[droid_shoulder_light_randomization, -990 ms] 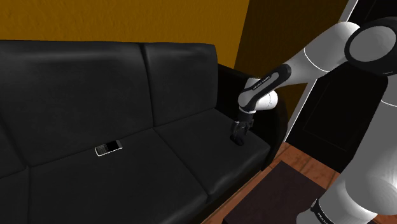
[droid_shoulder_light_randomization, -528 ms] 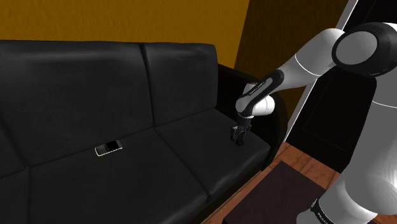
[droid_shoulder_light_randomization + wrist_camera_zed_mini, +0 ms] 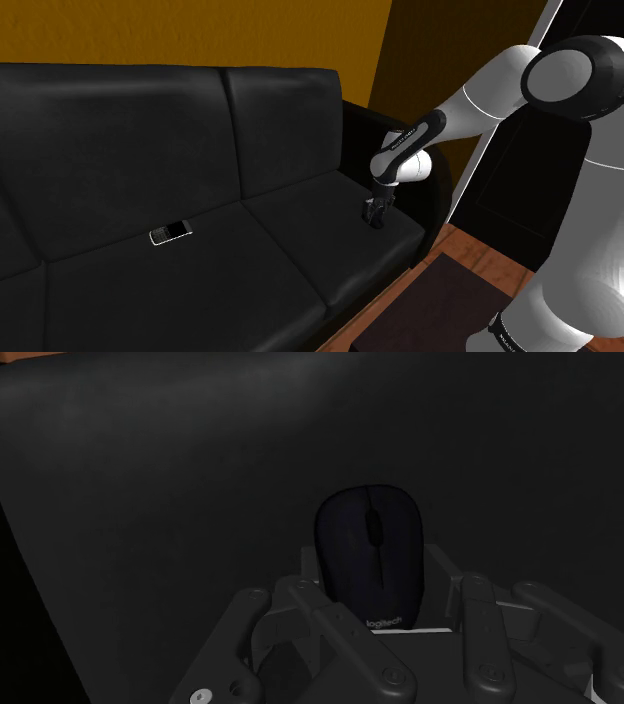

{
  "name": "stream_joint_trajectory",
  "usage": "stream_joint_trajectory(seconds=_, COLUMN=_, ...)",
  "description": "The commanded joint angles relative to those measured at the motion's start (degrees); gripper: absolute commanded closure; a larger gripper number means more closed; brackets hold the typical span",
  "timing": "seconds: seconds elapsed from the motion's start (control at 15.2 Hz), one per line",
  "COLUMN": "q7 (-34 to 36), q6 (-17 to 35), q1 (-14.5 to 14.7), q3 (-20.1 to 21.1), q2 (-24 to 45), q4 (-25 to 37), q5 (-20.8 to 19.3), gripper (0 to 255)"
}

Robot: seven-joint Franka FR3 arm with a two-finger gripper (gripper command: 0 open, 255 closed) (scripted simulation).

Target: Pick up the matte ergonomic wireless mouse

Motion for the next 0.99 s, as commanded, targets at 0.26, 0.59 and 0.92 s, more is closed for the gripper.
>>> stream_joint_trajectory(seconds=0.26, q7=1.09, q6=-2.86, q1=0.39, q3=-0.64, q2=-3.01, q4=-0.09, q5=-1.42, gripper=255)
stream_joint_trajectory(seconds=0.59, q7=2.33, q6=-6.49, q1=0.68, q3=-1.18, q2=-6.52, q4=0.15, q5=-3.03, gripper=255)
stream_joint_trajectory(seconds=0.92, q7=3.42, q6=-10.23, q1=0.83, q3=-1.49, q2=-9.79, q4=0.74, q5=-4.43, gripper=255)
